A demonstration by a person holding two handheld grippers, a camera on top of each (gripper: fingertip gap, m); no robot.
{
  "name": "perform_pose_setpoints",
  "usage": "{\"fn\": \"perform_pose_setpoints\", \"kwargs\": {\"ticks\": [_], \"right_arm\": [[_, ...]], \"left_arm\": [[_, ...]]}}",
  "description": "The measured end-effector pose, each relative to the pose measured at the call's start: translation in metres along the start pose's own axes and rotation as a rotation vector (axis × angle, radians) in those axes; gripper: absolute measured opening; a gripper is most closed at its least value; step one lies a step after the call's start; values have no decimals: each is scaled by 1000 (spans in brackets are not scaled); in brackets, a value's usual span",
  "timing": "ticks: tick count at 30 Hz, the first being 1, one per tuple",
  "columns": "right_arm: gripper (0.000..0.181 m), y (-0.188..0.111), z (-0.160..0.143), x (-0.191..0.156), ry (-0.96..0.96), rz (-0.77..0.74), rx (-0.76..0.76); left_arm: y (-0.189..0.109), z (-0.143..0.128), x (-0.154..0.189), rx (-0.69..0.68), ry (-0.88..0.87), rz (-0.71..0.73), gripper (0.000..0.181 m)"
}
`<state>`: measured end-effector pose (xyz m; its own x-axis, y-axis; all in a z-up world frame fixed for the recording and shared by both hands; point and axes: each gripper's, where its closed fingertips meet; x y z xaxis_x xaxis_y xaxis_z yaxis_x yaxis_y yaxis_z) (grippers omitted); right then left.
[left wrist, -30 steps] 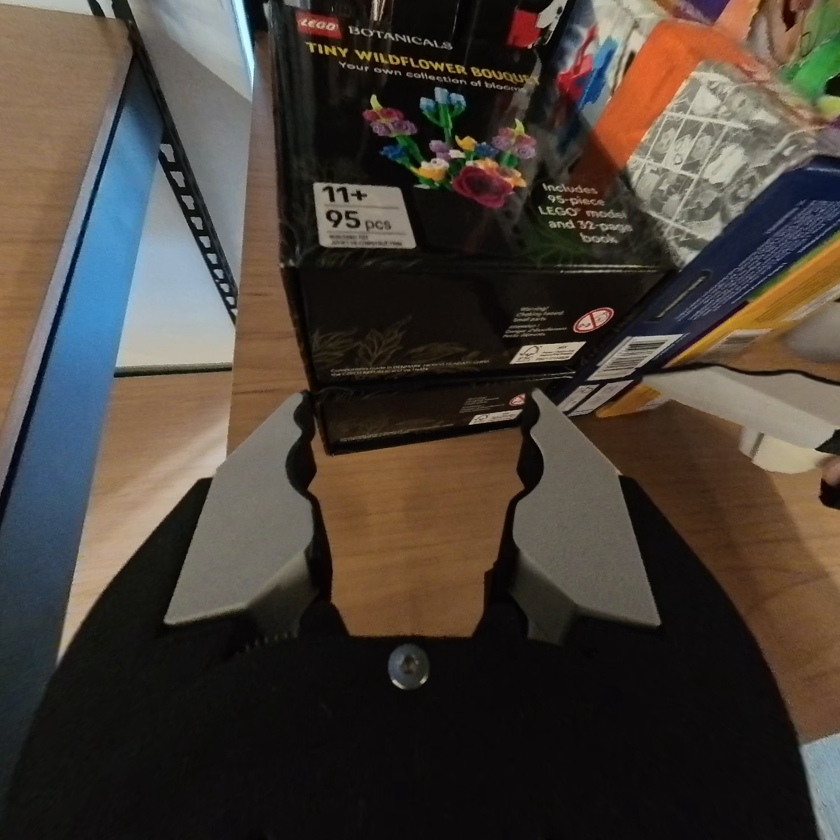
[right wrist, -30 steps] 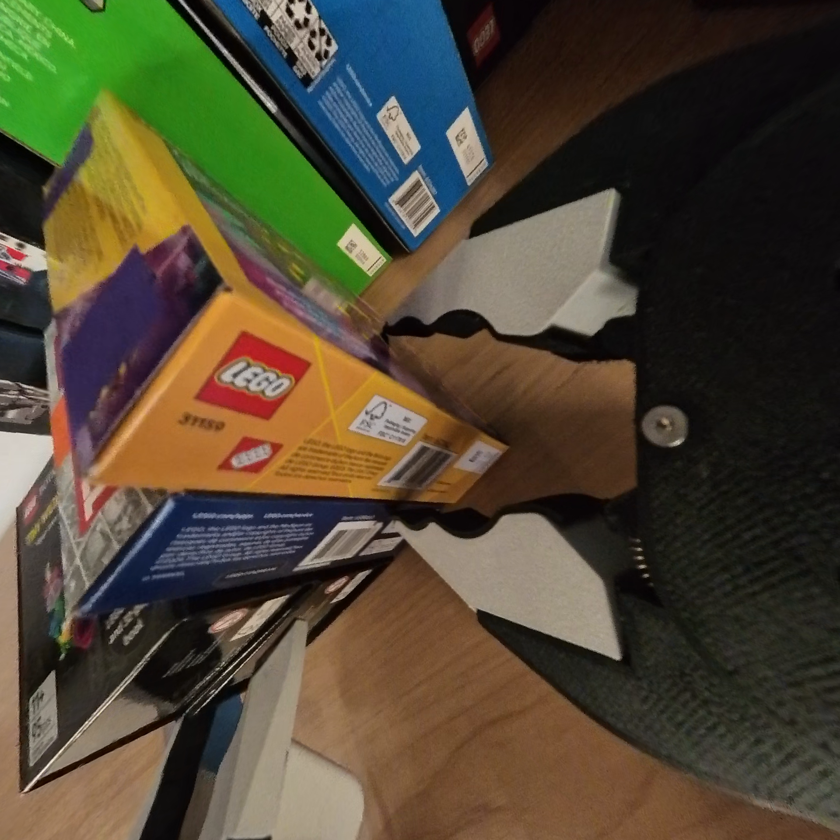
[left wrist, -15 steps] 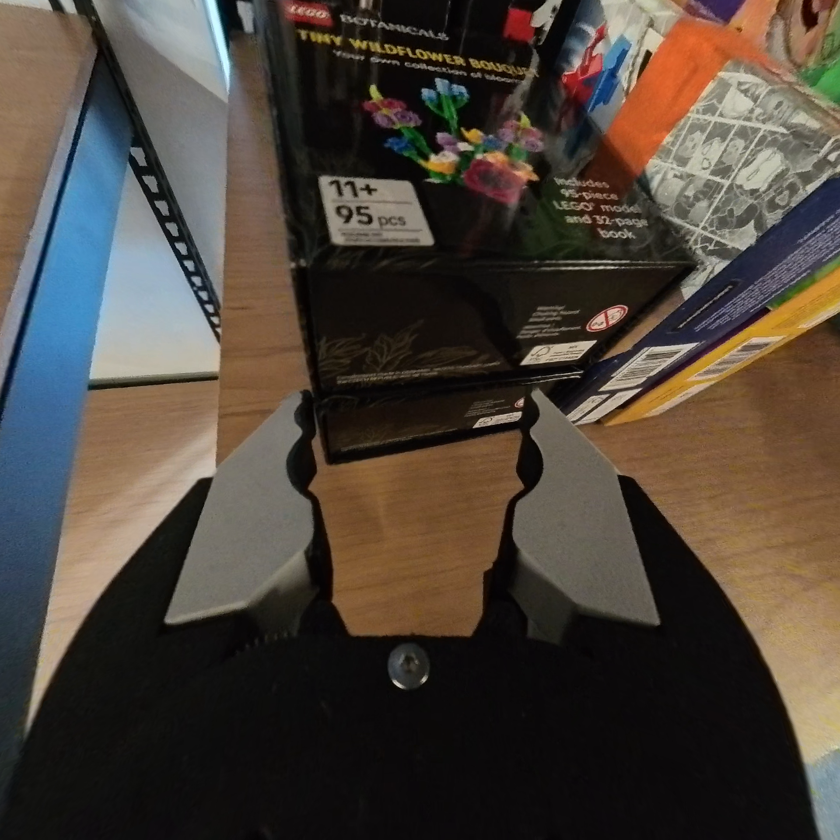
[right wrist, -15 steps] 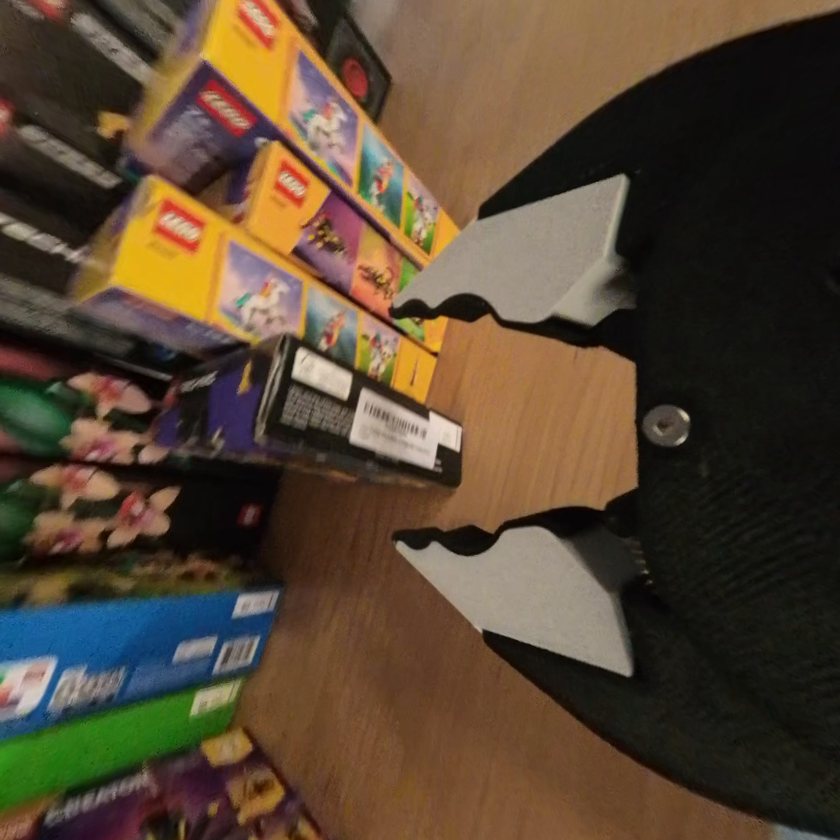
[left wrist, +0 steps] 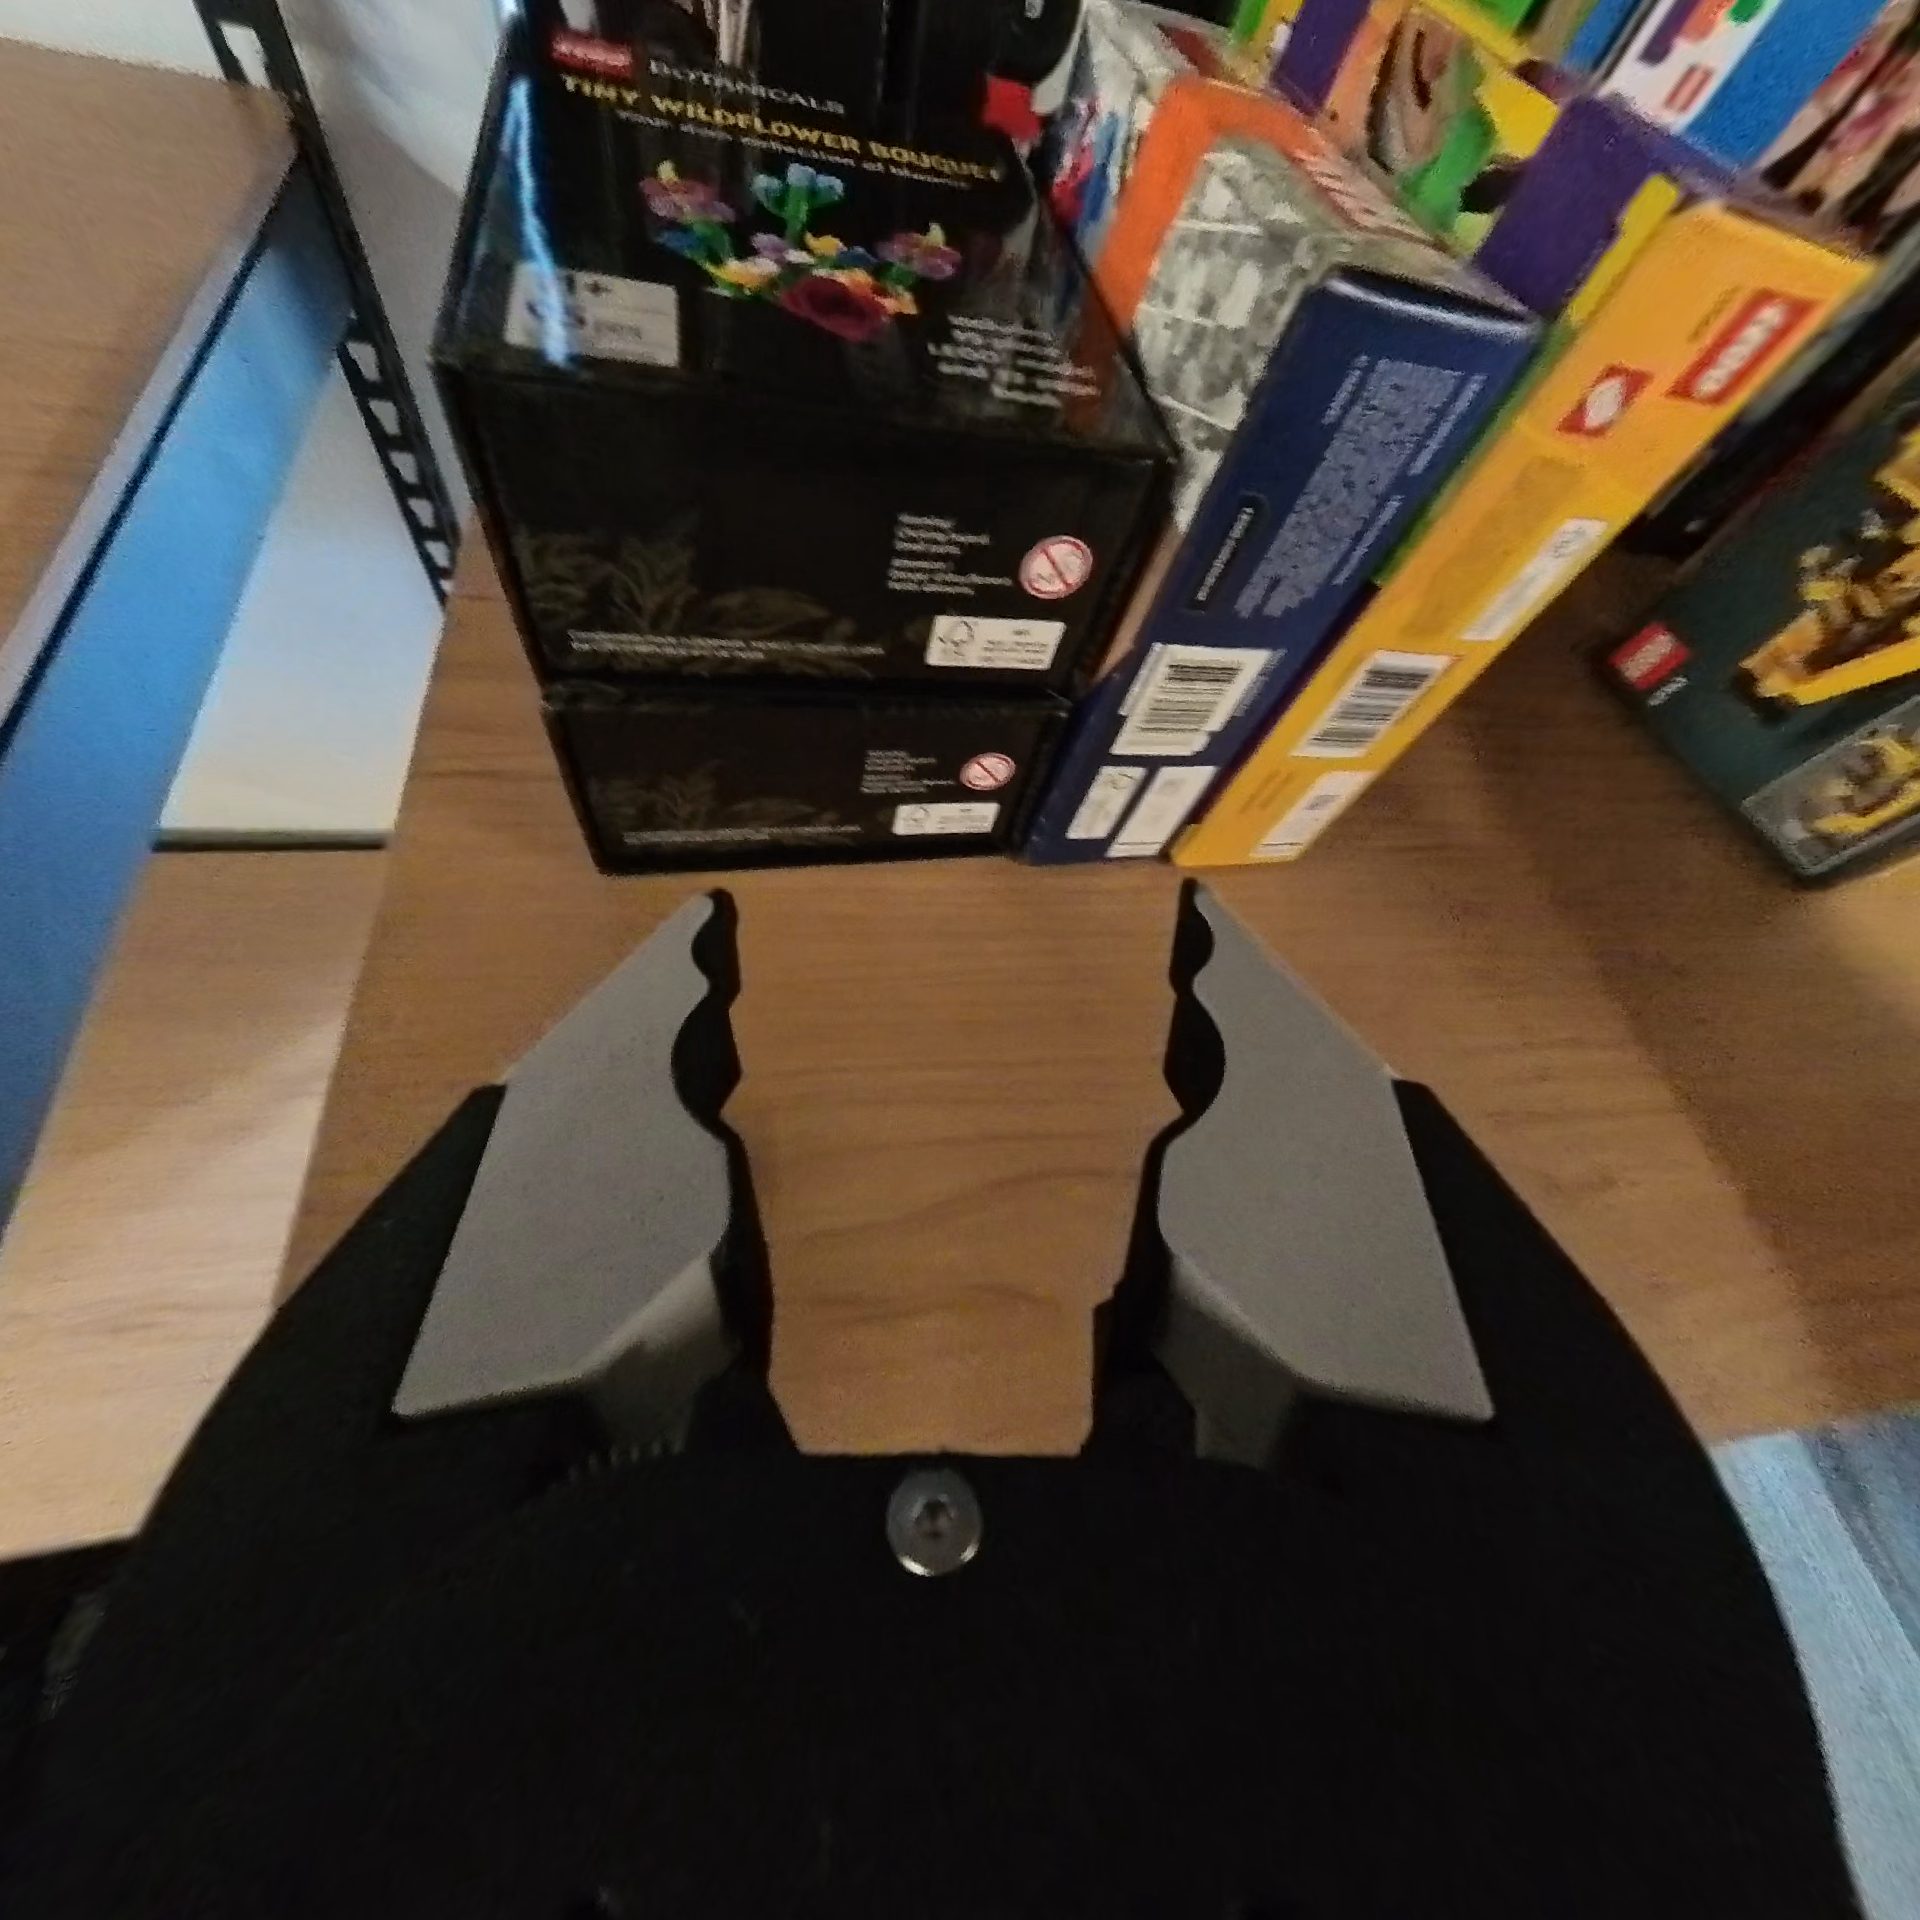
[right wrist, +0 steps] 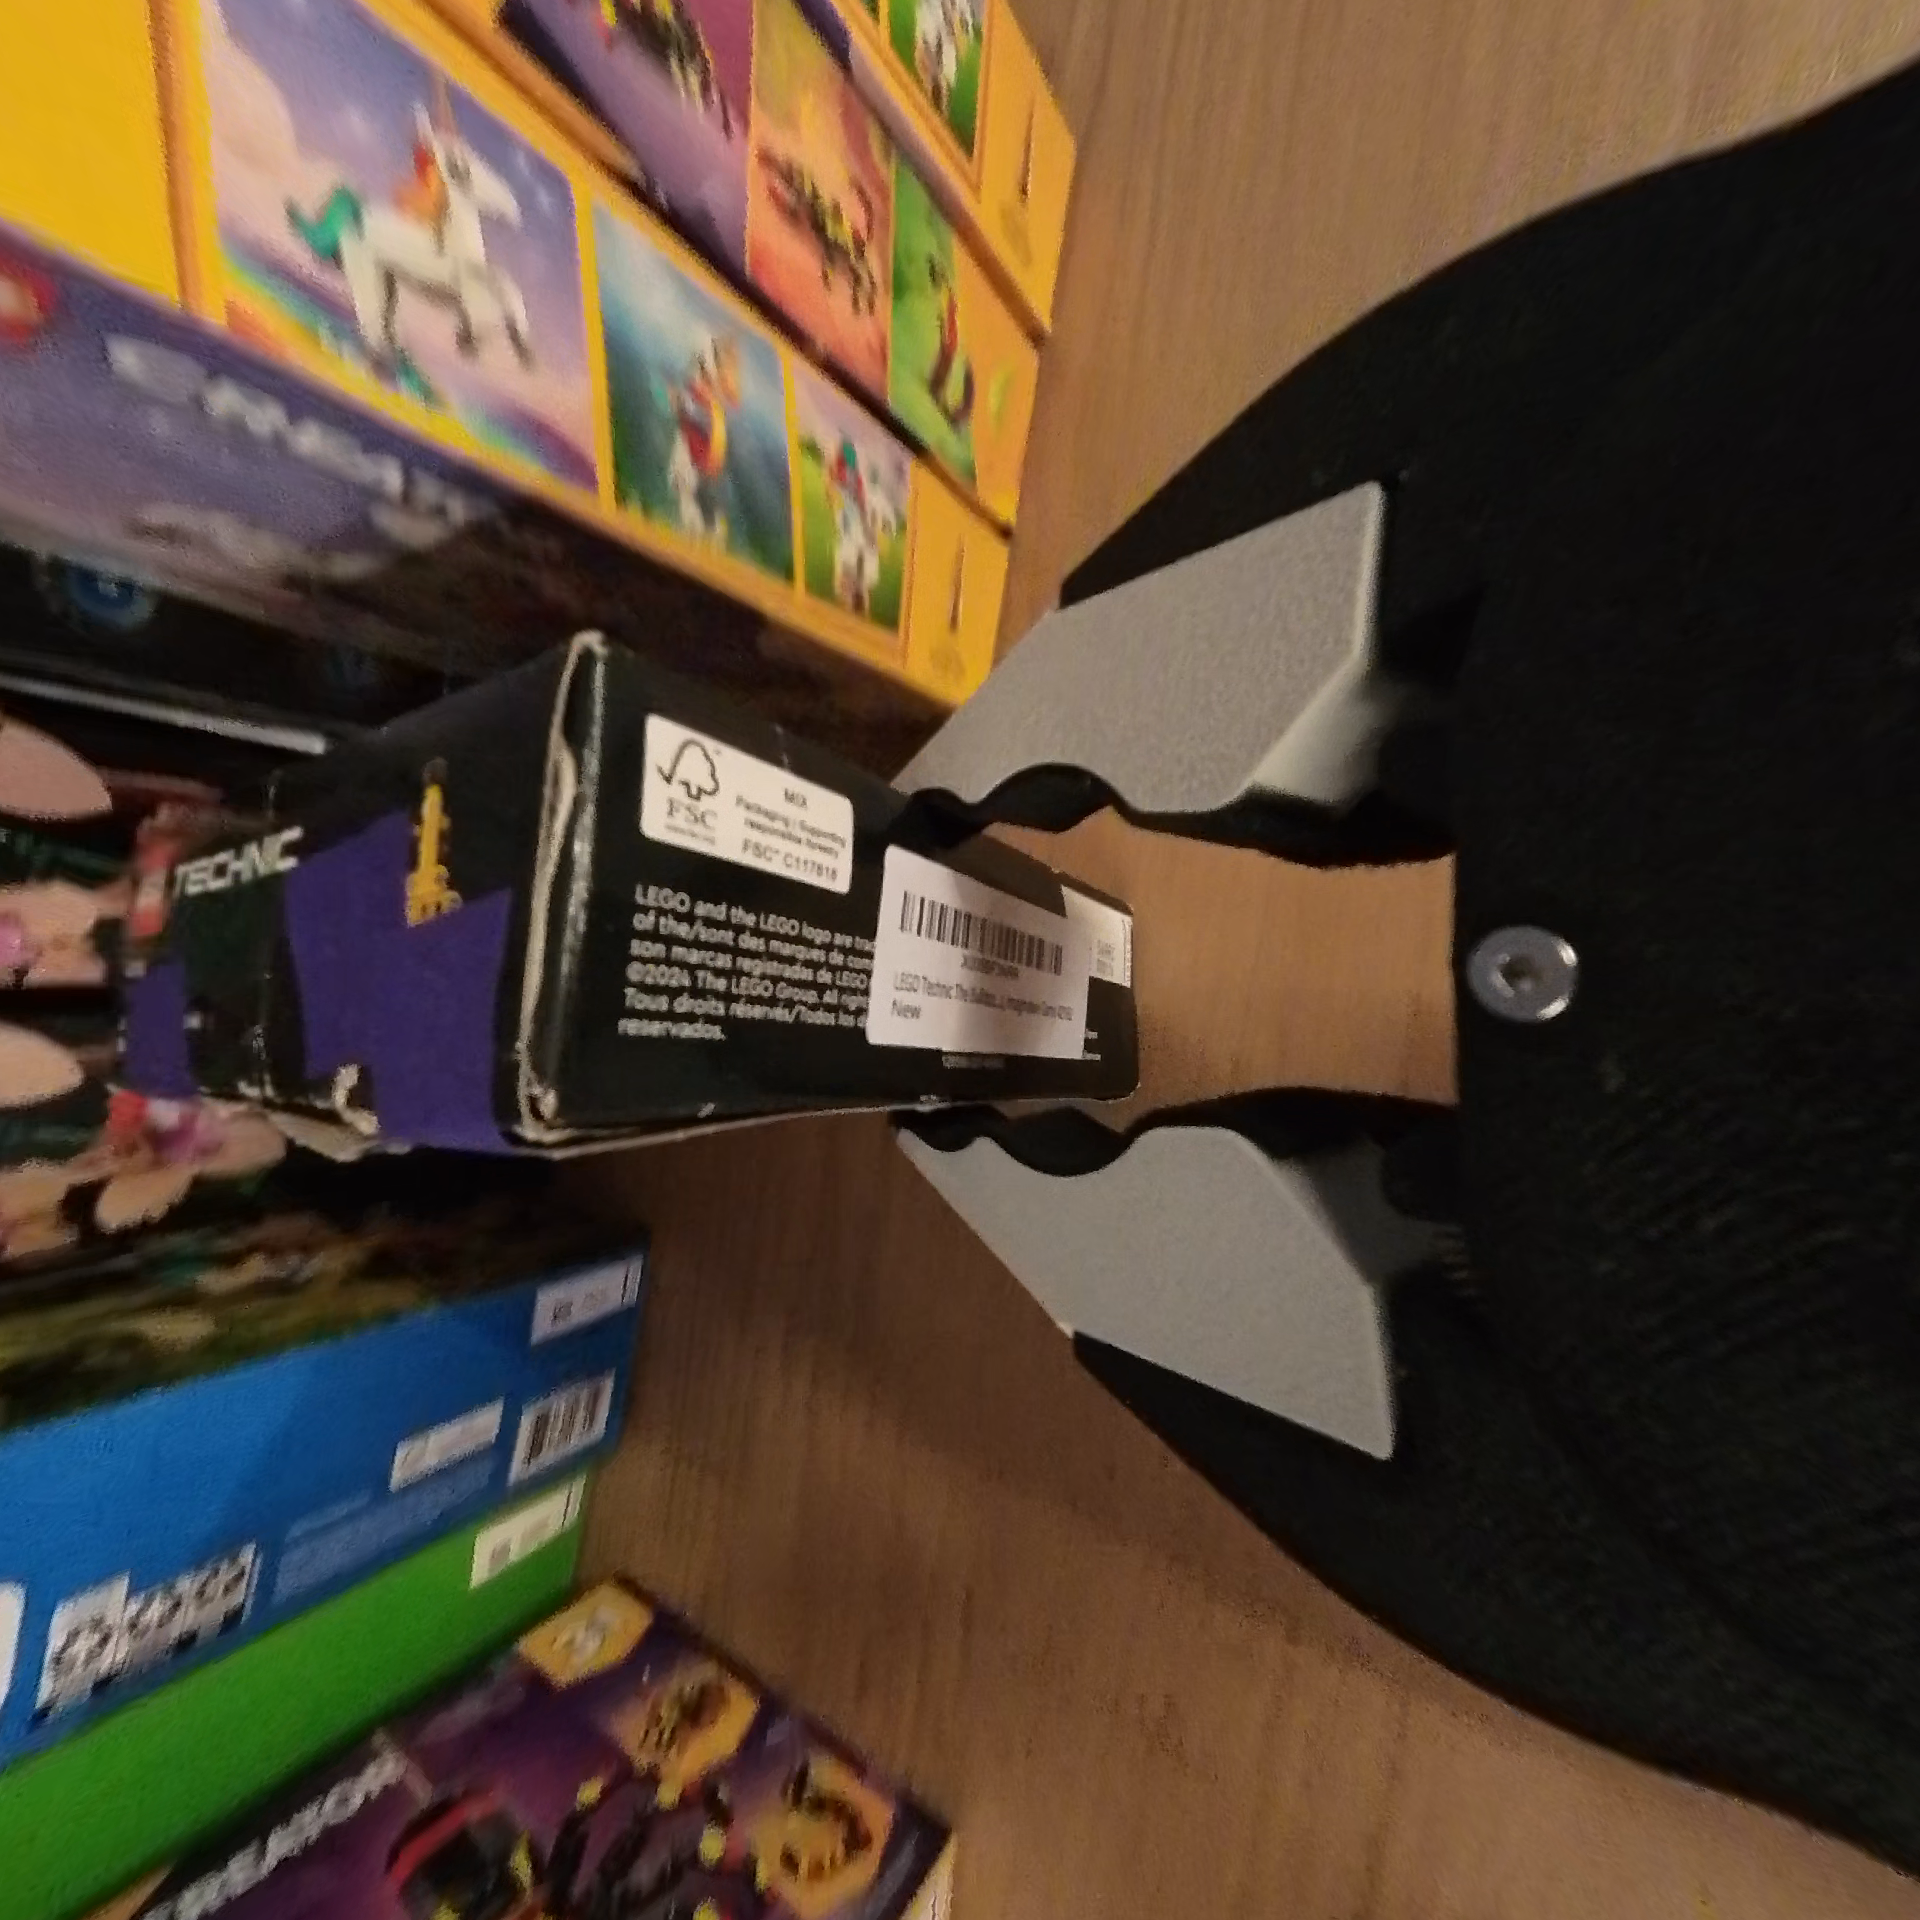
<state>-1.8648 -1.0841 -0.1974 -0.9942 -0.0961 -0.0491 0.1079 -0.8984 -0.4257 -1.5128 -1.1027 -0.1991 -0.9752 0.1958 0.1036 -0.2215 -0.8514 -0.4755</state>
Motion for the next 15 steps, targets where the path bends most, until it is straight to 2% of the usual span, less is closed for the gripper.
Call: {"fn": "perform_pose_setpoints", "kwargs": {"ticks": [8,12,13,15], "right_arm": [[51,30,12,-110,34,69,23],[72,44,19,-172,7,332,34],[70,43,18,-182,-17,395,25],[62,42,17,-177,-73,391,19]], "left_arm": [[-38,-18,25,-7,-149,-54,79],[-53,-28,27,-14,-239,-89,77],[-56,-29,26,-12,-254,-94,76],[-60,-31,24,-7,-271,-101,76]]}}
Point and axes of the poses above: each gripper's, where its closed fingertips meet, y out along the fingers, z out of its top, x = y × z across the jaws, and after that the axes turned 10 degrees about z, right-handed
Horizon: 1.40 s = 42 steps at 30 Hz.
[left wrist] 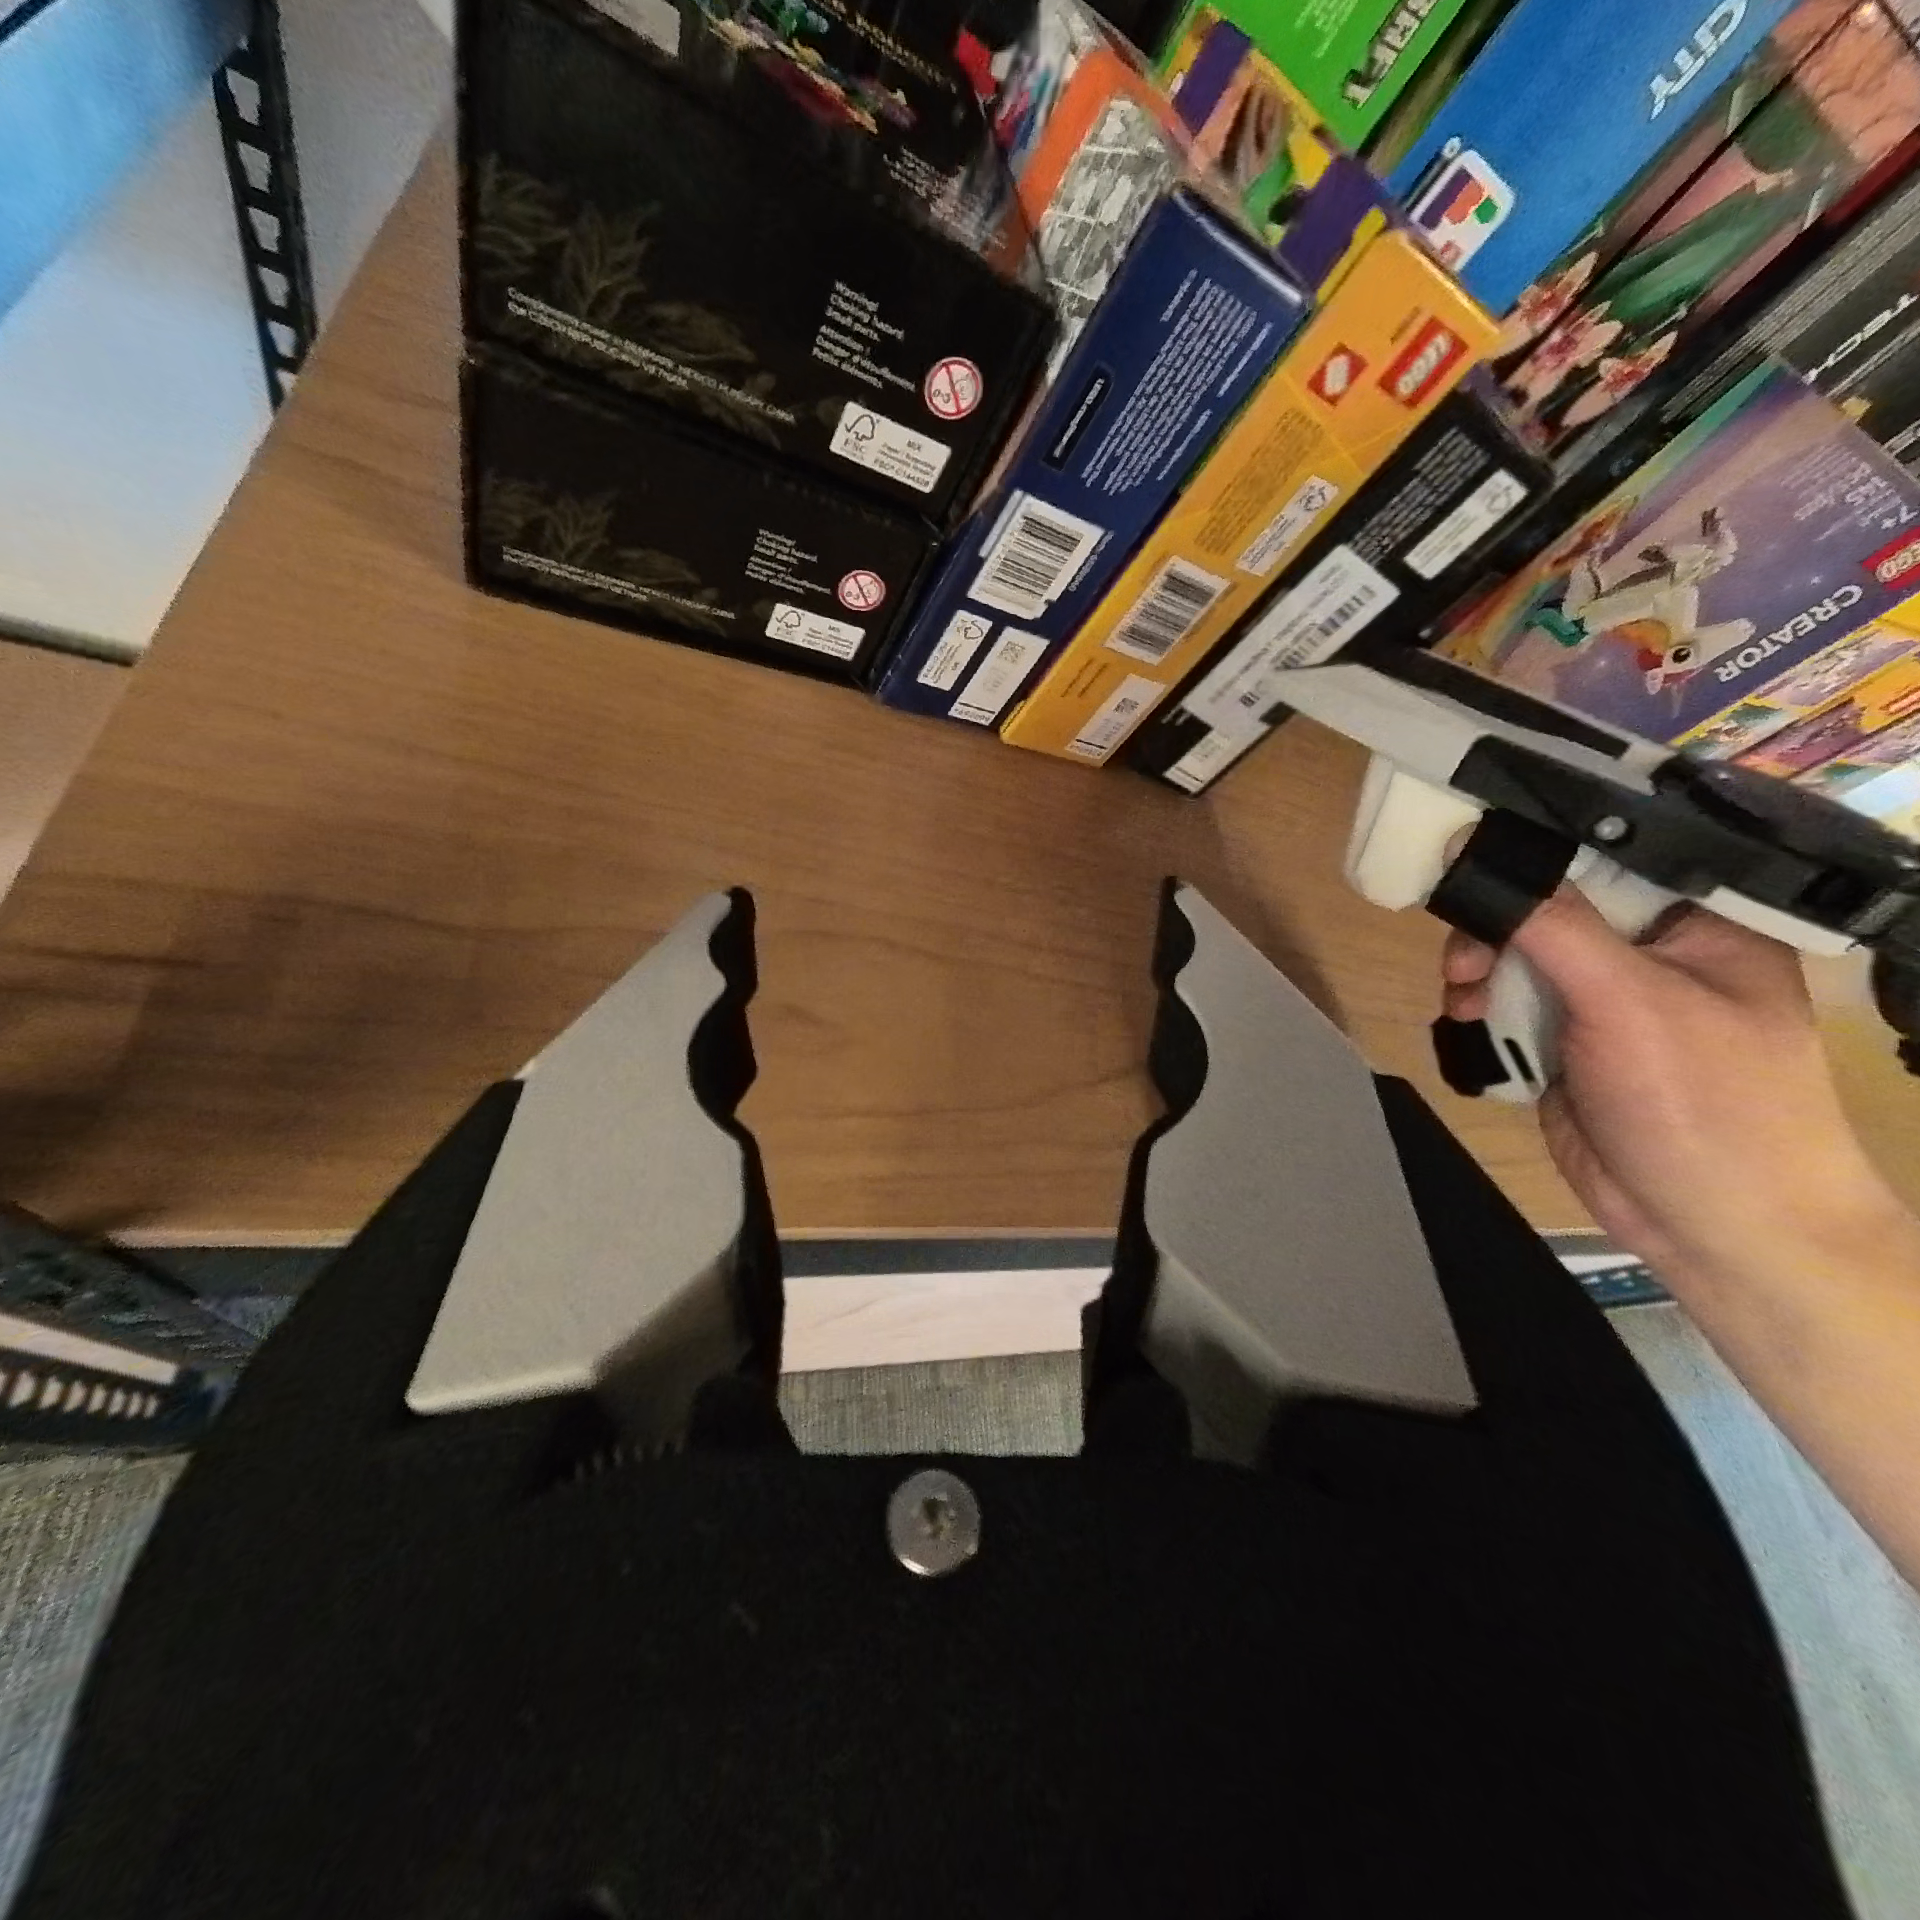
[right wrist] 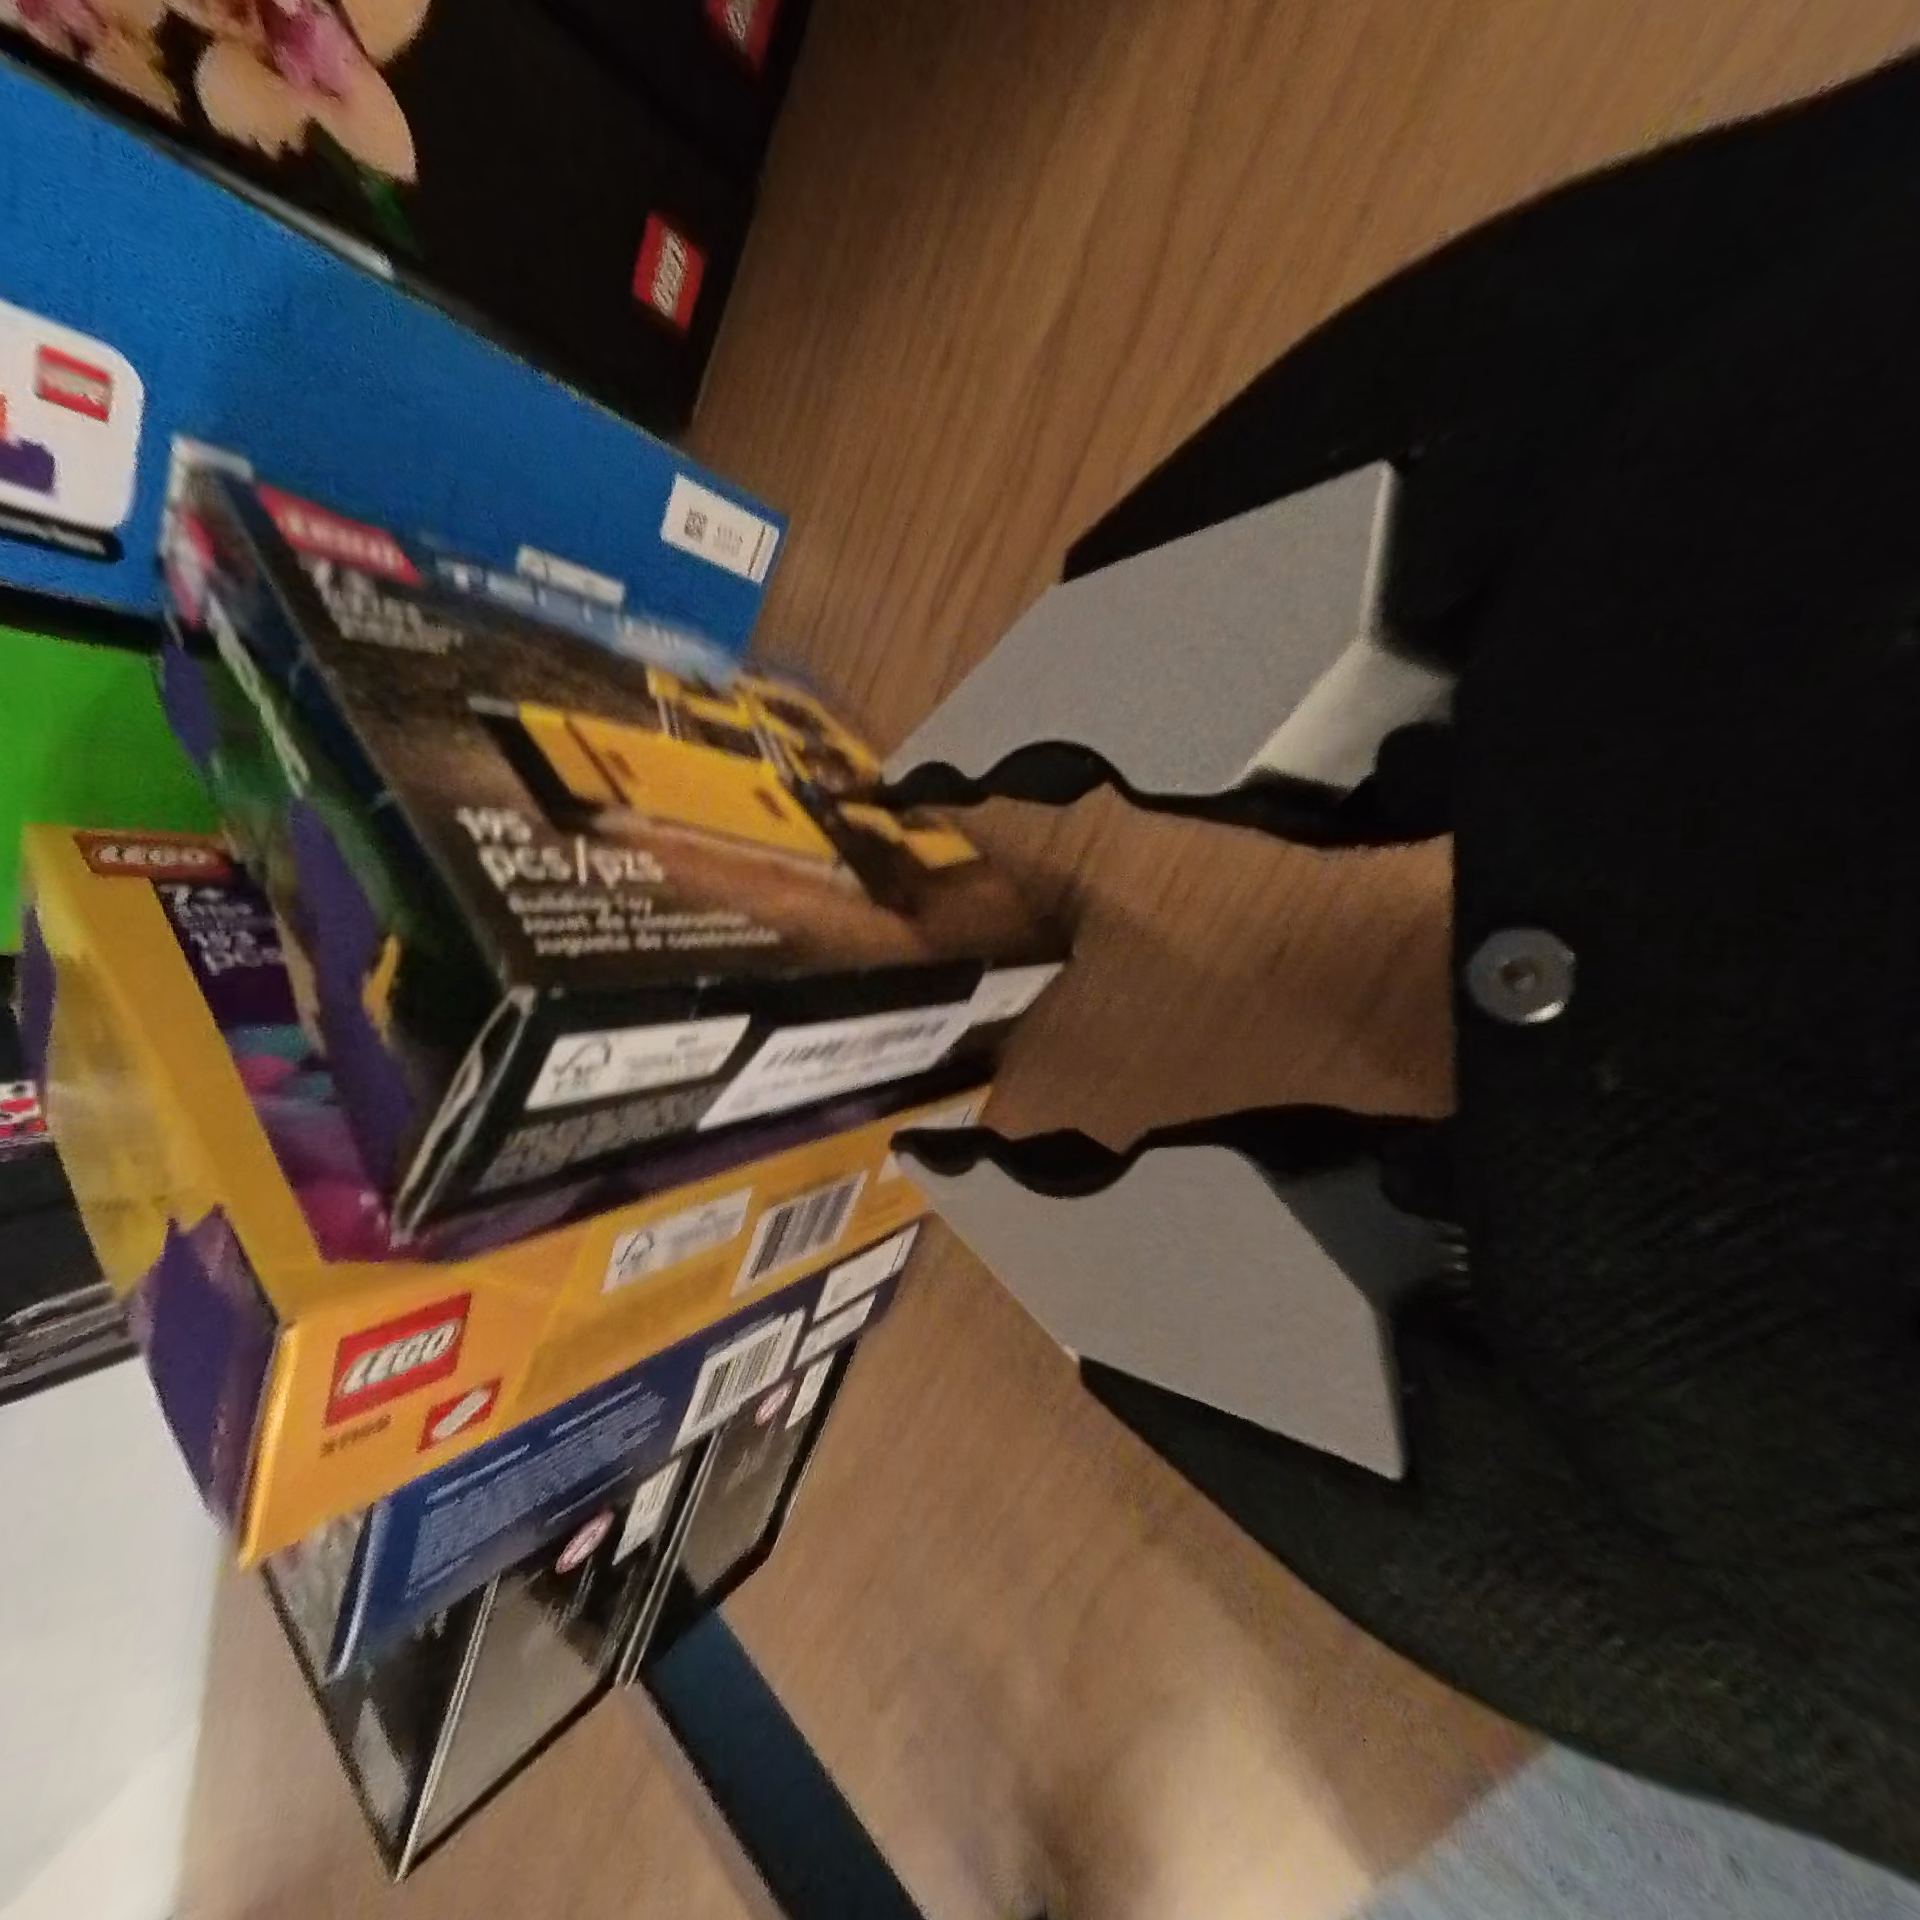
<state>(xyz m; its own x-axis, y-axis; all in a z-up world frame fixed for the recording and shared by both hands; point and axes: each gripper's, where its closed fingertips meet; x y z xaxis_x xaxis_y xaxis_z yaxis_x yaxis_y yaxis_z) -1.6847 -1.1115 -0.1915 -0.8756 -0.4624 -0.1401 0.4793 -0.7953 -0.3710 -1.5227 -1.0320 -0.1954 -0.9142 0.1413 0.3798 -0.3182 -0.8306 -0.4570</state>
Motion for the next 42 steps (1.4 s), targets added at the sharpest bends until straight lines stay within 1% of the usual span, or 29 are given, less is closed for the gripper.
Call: {"fn": "perform_pose_setpoints", "kwargs": {"ticks": [3,5,7,8,12,15,17,18,19,20,21,22,23,24,25,26,27,28,29,30,31,32,34,35,36,38,39,42], "right_arm": [[56,-6,5,16,-28,-2,16],[54,0,7,14,-43,86,5],[54,9,3,12,-89,171,-48],[48,12,3,8,-112,227,-63],[46,23,7,11,-205,324,-82],[46,27,9,14,-183,389,-86],[50,26,8,18,-183,393,-96],[65,21,10,22,-186,358,-86],[74,12,16,30,-199,295,-65],[73,-4,25,40,-229,205,-28],[72,-28,38,57,-274,67,42],[72,-60,54,78,-326,-101,124],[72,-99,67,103,-374,-289,203],[81,-137,76,127,-401,-447,271],[103,-167,77,149,-380,-543,323],[120,-185,69,175,-307,-605,327],[136,-194,54,203,-223,-647,284],[150,-194,37,226,-154,-657,218],[150,-190,24,241,-107,-647,167],[149,-187,19,250,-73,-635,150],[142,-186,22,250,-56,-620,156],[125,-187,32,243,-91,-611,174],[102,-199,65,219,-273,-659,272],[88,-199,78,202,-377,-650,317],[85,-193,87,187,-463,-623,322],[87,-175,97,175,-569,-597,274],[90,-170,101,178,-589,-612,252],[100,-160,102,209,-499,-692,130]], "left_arm": [[-5,2,4,11,-29,-44,74],[-6,4,7,17,-30,-59,73],[-7,4,10,17,-12,-66,73],[-8,3,13,14,-3,-71,73],[-9,2,25,2,17,-99,74],[-7,0,35,-12,34,-119,74],[-7,-1,44,-17,42,-131,74],[-6,-2,48,-20,46,-137,74],[-6,-3,52,-25,49,-144,74],[-6,-4,57,-29,51,-151,74],[-7,-5,61,-31,52,-159,74],[-8,-6,65,-32,51,-166,74],[-10,-8,70,-34,49,-176,74],[-12,-9,74,-36,48,-185,73],[-14,-11,77,-39,52,-192,73],[-16,-14,80,-45,58,-198,73],[-18,-17,83,-51,63,-203,73],[-20,-19,86,-57,66,-209,73],[-21,-21,88,-60,67,-214,73],[-23,-22,91,-64,65,-217,73],[-24,-24,93,-69,62,-221,72],[-26,-26,98,-72,59,-228,72],[-29,-29,107,-76,56,-237,71],[-30,-31,111,-78,58,-240,71],[-30,-32,115,-81,59,-245,71],[-31,-36,124,-87,56,-258,70],[-31,-38,129,-92,54,-268,70],[-33,-45,141,-104,58,-295,69]]}}
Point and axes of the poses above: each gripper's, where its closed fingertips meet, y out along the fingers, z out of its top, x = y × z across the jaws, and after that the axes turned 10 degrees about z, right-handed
